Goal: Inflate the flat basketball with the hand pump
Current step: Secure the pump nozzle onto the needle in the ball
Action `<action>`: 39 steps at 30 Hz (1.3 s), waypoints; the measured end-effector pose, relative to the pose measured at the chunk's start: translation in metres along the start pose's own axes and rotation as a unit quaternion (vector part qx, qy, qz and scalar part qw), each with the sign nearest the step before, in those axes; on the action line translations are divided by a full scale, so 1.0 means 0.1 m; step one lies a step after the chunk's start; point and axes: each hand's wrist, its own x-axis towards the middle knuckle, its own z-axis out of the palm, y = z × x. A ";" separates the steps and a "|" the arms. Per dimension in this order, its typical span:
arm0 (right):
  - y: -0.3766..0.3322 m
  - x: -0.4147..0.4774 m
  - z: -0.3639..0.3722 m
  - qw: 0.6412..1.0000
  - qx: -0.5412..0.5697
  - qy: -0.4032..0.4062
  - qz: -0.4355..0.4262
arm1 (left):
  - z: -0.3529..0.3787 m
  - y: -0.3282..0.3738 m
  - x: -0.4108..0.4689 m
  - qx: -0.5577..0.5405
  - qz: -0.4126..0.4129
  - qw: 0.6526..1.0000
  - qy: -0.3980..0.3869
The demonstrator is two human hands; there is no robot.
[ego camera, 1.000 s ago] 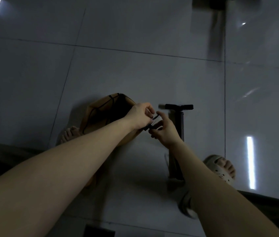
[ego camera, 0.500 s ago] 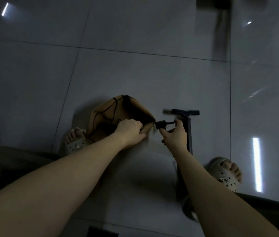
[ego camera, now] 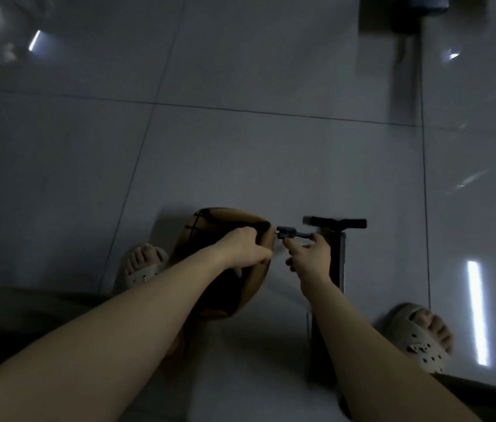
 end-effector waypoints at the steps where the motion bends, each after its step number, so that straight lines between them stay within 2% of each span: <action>1: 0.01 0.00 0.00 1.000 -0.001 -0.004 0.001 | 0.02 0.01 -0.01 -0.013 -0.004 1.000 -0.001; 5: 0.01 -0.01 -0.05 1.000 0.002 -0.026 0.002 | 0.01 0.00 -0.04 -0.055 -0.015 0.998 -0.008; 13: 0.06 0.04 -0.13 0.998 -0.009 -0.044 -0.032 | -0.04 0.04 -0.08 -0.056 -0.020 0.998 -0.014; 20: 0.05 0.00 -0.11 0.992 -0.089 -0.026 -0.089 | -0.02 0.07 -0.10 -0.038 -0.017 0.999 -0.008; 39: -0.03 0.04 -0.17 0.963 -0.215 -0.028 -0.158 | 0.02 0.03 -0.07 -0.027 -0.011 1.000 -0.010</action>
